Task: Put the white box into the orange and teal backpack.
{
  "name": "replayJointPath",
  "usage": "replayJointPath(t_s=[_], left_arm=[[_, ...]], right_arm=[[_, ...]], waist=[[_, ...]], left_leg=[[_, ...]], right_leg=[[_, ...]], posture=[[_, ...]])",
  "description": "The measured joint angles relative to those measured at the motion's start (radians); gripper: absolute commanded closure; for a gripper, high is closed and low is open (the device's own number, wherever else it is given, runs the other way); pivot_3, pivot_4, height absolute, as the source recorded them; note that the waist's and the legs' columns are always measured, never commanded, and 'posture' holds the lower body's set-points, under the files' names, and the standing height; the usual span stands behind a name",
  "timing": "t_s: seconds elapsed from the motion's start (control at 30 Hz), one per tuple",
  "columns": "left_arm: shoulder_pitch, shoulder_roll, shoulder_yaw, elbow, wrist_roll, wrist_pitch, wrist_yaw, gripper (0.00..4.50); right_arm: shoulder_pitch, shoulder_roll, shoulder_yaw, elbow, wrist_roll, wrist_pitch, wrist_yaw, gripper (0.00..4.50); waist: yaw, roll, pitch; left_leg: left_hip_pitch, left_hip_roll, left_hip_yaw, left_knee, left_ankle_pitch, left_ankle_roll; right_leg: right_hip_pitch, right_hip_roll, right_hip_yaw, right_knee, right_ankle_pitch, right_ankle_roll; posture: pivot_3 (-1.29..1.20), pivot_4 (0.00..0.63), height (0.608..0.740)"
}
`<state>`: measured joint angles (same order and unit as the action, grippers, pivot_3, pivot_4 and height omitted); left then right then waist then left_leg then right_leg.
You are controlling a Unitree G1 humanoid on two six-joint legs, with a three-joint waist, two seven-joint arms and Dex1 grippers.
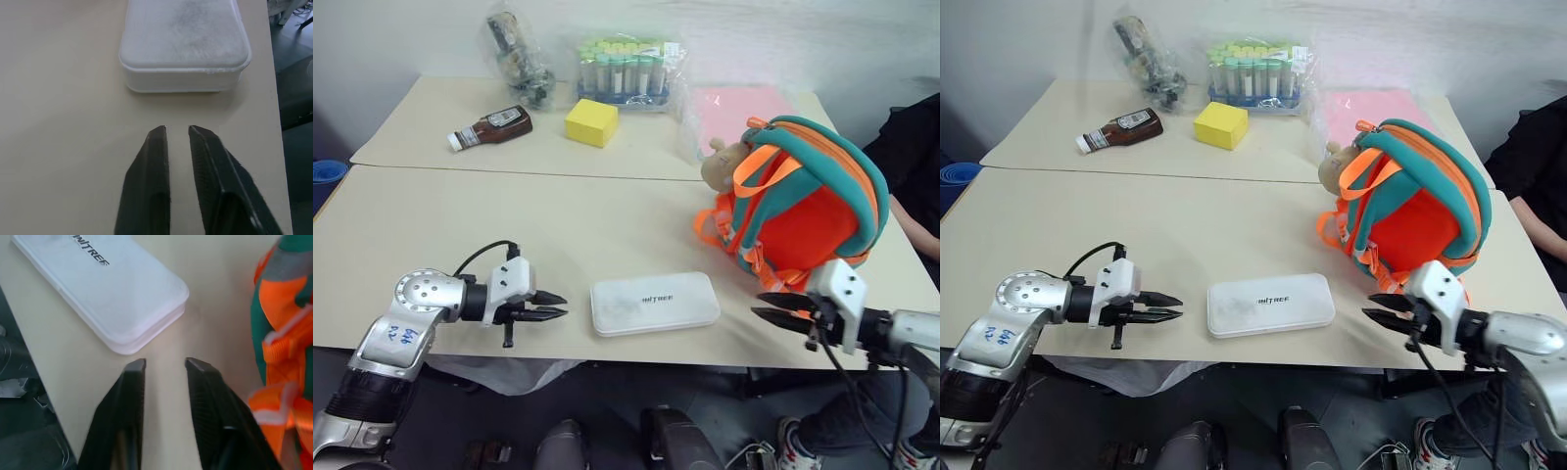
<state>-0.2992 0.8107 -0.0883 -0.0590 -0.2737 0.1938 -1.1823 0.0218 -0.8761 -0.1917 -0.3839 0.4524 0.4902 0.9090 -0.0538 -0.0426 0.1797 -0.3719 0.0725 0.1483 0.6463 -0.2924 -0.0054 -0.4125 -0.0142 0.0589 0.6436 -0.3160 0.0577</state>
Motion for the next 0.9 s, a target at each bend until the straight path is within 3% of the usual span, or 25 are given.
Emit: replayJointPath(t_s=[0.33,0.9], left_arm=[[-0.061,-0.06,-0.073,0.039,0.041,0.003,-0.009,4.5],[-0.203,-0.153,-0.101,0.2,0.131,-0.063,0.02,4.5]], right_arm=[[-0.141,0.077,0.19,0.108,-0.145,0.015,-0.098,4.45],[-0.059,0.104,0.195,-0.004,-0.15,0.086,-0.134,4.45]], waist=[[0.0,0.0,0.0],[0.001,0.0,0.0]], left_leg=[[-0.001,0.001,0.001,0.002,-0.001,-0.001],[0.0,0.001,0.001,0.004,0.0,-0.001]], right_leg=[[-0.001,0.002,0.0,0.002,0.0,0.0],[-0.001,0.003,0.0,0.005,0.0,0.001]], posture=[[0.0,0.15,0.74],[0.0,0.15,0.74]])
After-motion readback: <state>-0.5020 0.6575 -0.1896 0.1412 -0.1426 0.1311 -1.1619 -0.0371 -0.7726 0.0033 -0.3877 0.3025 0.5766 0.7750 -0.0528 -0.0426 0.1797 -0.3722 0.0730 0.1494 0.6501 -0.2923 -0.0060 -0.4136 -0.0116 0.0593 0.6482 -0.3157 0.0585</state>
